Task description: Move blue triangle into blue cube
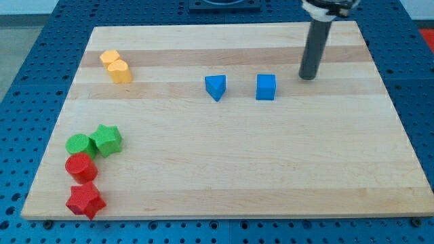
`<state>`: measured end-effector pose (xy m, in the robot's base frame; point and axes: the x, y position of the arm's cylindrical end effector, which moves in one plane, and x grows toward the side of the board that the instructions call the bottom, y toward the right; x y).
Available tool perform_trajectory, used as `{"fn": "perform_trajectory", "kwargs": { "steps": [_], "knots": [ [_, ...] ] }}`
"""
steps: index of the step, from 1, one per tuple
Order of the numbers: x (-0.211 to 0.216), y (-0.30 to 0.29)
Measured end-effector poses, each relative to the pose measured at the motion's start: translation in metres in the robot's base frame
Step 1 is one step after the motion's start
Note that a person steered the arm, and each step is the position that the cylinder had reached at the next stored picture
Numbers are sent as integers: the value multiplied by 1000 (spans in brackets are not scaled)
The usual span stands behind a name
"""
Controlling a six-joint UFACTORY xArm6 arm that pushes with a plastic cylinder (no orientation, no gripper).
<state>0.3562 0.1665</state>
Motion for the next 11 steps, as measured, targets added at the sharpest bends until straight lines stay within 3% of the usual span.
{"fn": "perform_trajectory", "kwargs": {
  "steps": [1,4,5,6,8,11],
  "knots": [
    [0,-39],
    [-8,-240],
    [2,-259],
    [39,-249],
    [39,-215],
    [39,-70]
  ]
}}
